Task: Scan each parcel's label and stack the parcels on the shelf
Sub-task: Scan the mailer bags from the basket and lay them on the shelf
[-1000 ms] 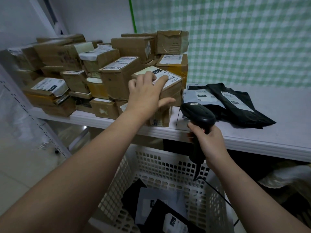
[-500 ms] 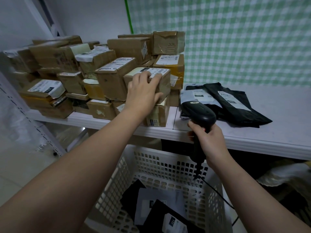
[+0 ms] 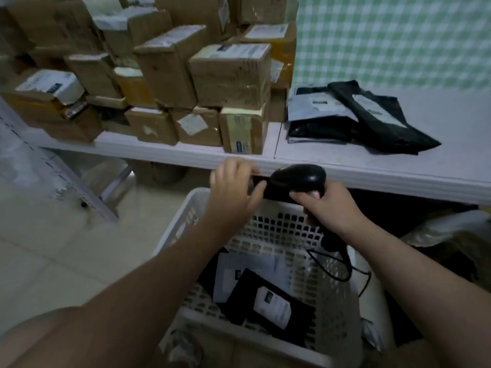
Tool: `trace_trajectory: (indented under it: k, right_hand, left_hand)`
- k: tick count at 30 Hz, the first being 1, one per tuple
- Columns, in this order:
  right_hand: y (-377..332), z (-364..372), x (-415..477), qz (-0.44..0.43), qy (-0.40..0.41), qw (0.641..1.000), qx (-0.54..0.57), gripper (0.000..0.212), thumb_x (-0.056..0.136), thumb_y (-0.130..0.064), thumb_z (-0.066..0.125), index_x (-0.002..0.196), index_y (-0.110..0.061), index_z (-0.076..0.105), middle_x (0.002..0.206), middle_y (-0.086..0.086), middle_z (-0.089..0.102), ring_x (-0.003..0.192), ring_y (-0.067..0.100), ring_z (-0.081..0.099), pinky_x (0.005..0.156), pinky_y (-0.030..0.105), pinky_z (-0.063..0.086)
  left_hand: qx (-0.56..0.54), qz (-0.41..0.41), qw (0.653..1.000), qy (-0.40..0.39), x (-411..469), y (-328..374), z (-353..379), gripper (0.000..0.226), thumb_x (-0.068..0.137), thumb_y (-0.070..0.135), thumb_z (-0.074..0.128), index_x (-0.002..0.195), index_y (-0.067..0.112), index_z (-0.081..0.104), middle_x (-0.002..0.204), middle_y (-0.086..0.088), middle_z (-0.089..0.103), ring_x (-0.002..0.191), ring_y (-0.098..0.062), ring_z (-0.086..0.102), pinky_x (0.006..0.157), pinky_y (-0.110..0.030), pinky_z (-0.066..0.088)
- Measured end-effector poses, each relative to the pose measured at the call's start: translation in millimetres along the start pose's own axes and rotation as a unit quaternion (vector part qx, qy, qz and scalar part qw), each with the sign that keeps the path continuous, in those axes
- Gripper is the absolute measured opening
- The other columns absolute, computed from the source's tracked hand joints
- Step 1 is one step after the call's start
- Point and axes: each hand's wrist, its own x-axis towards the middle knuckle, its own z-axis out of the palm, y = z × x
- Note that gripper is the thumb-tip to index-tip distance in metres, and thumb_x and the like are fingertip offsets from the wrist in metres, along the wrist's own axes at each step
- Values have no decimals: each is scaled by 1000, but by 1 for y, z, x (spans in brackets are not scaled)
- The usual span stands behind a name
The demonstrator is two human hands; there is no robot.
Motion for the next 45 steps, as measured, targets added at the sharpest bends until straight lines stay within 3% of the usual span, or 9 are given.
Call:
trace_trajectory:
  k: [4, 8, 12, 18, 24, 33, 36, 40, 45]
  right_hand:
    - [48, 21, -7, 82, -43, 994, -65, 20, 87, -27, 70, 80, -15, 56, 62, 5, 58, 53, 20, 59, 54, 33, 53]
    - [88, 42, -3, 128, -80, 982, -117, 16, 89, -27, 66, 86, -13, 59, 71, 7, 62, 66, 26, 65, 66, 40, 56]
    - [132, 74, 4, 161, -47, 979, -115, 20, 89, -26, 67, 78, -13, 57, 63, 3, 57, 63, 20, 57, 57, 29, 42]
    - [197, 98, 15, 248, -19, 965, -83, 25, 90, -27, 65, 72, -15, 51, 60, 5, 53, 57, 20, 52, 48, 26, 33]
    - [229, 102, 21, 307, 35, 950, -45, 30, 85, -31, 69, 86, -1, 66, 70, 15, 65, 71, 33, 68, 64, 38, 55]
    - [221, 98, 15, 279, 34, 959, -46, 24, 84, -34, 66, 74, -12, 61, 67, 12, 65, 69, 33, 67, 66, 44, 56]
    - [200, 92, 8, 249, 33, 967, -33, 26, 85, -32, 66, 90, -7, 65, 73, 14, 67, 70, 32, 67, 65, 43, 57]
    - [159, 77, -5, 196, 26, 979, -40, 25, 86, -30, 67, 82, -6, 65, 68, 11, 65, 72, 31, 67, 58, 34, 51]
    - [78, 58, -22, 111, 18, 993, -26, 23, 87, -34, 67, 77, -14, 61, 70, 9, 65, 71, 28, 66, 67, 43, 56]
  left_hand:
    - [-2, -43, 979, -200, -91, -41, 61, 25, 83, 26, 48, 86, 5, 61, 84, -12, 56, 73, -31, 56, 67, -32, 38]
    - [25, -118, 884, -452, -138, -81, 104, 38, 97, 24, 50, 131, 6, 48, 131, -16, 44, 114, -33, 47, 92, -38, 41]
    - [46, -105, 807, -579, -158, -87, 157, 56, 97, 31, 50, 146, 11, 30, 149, -14, 28, 133, -32, 33, 106, -40, 35]
    - [7, -14, 774, -633, -182, -90, 239, 59, 94, 31, 57, 144, 11, 35, 148, -12, 36, 131, -31, 40, 105, -40, 37]
    - [128, 71, 721, -677, -204, -87, 283, 77, 89, 50, 58, 150, 18, 23, 155, -6, 26, 142, -28, 25, 115, -52, 11]
    - [69, 9, 648, -759, -178, -73, 251, 40, 102, 17, 42, 141, 8, 41, 144, -14, 42, 128, -29, 44, 104, -35, 35]
    - [42, -2, 679, -733, -159, -65, 218, 36, 102, 22, 39, 134, 7, 48, 135, -13, 51, 121, -28, 50, 95, -29, 38]
    - [5, -45, 769, -637, -123, -52, 159, 26, 93, 33, 46, 84, 12, 58, 88, -6, 59, 81, -19, 56, 67, -24, 38]
    - [-32, -62, 837, -542, -72, -32, 80, 18, 98, 17, 46, 81, 20, 53, 88, -4, 58, 85, -20, 52, 72, -26, 39]
